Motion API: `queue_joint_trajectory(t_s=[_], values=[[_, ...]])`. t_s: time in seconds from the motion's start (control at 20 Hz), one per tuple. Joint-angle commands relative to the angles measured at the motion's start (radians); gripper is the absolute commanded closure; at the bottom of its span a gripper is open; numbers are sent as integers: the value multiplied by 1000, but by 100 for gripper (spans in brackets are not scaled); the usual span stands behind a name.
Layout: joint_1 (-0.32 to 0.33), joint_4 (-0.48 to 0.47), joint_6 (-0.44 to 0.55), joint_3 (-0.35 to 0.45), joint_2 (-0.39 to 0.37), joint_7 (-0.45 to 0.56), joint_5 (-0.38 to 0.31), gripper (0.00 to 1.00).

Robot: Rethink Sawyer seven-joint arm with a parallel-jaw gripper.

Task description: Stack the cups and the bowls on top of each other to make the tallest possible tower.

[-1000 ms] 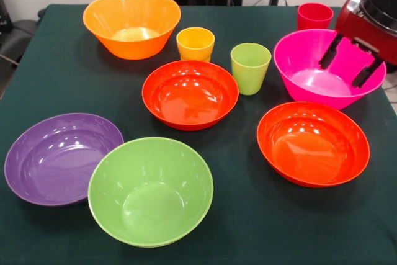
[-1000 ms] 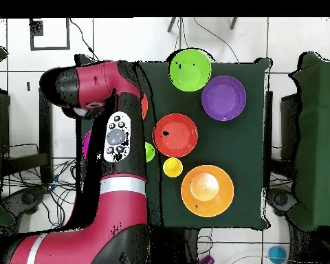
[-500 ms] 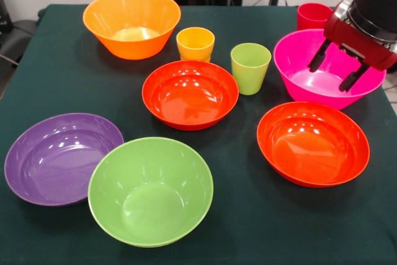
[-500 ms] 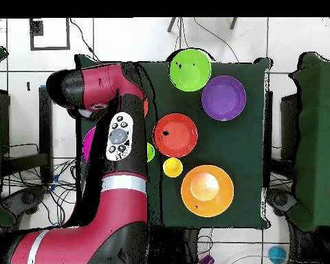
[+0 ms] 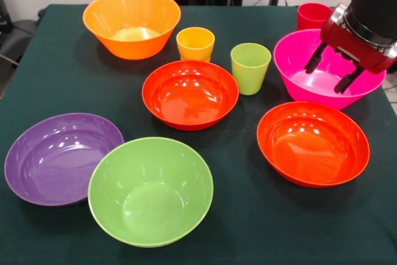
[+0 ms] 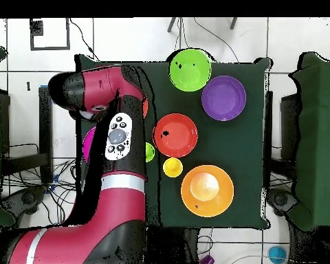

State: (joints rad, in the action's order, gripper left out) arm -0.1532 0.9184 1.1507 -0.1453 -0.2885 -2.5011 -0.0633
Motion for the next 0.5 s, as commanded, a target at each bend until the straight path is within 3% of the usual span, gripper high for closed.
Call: queue_joint_trajectory(t_s=[0.05,0.5], values=[[-25,67,-58,40,4,-151,21,0],[-64,89,-75,23,30,-220,75,0]])
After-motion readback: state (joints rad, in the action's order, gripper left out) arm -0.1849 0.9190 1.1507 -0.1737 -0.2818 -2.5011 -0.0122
